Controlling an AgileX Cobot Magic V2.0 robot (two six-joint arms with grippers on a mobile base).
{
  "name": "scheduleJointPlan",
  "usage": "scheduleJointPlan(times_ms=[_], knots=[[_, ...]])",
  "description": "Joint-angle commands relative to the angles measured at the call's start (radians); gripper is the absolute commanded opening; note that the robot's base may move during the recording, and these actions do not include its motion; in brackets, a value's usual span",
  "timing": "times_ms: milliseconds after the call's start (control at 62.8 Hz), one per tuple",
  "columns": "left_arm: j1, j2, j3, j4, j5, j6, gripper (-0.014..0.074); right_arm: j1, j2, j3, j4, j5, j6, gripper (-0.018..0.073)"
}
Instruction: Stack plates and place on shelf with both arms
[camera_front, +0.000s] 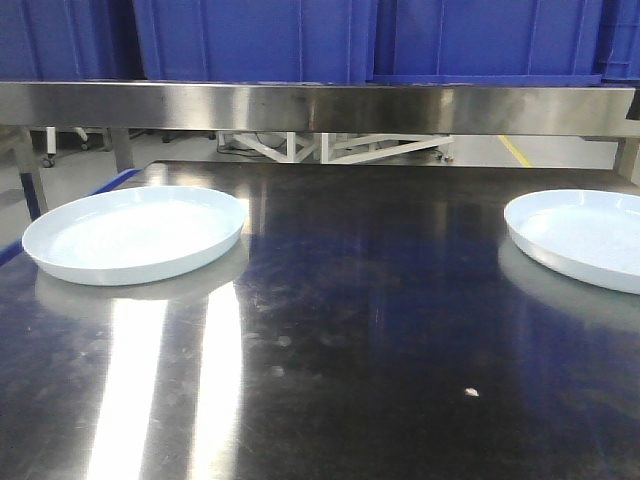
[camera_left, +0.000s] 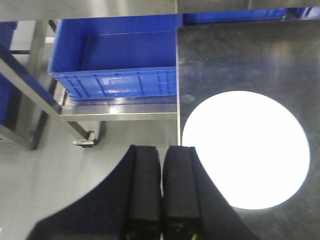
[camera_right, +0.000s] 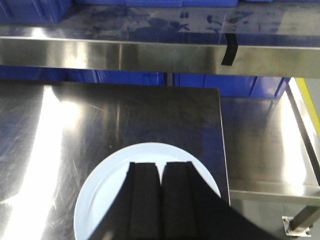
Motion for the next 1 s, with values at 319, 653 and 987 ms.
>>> scheduleJointPlan(times_ms=[319,653,987], knots=[[0.001,0.107,-0.026,-0.144,-0.104,0.097,0.0664,-0.004,-0.007,-0.039,-0.01,-0.071,-0.007,0.0629],[0.001,0.315,-0.026,-0.141,-0.168,0.029,0.0656,-0.004,-0.007,-0.039,-0.01,-0.057,-0.007,0.0592],[0.001,0.48,-0.026,-0.141,-0.245,0.014,0.0656,-0.004,-0.007,-0.039,-0.01,-0.043,-0.007,0.0592]])
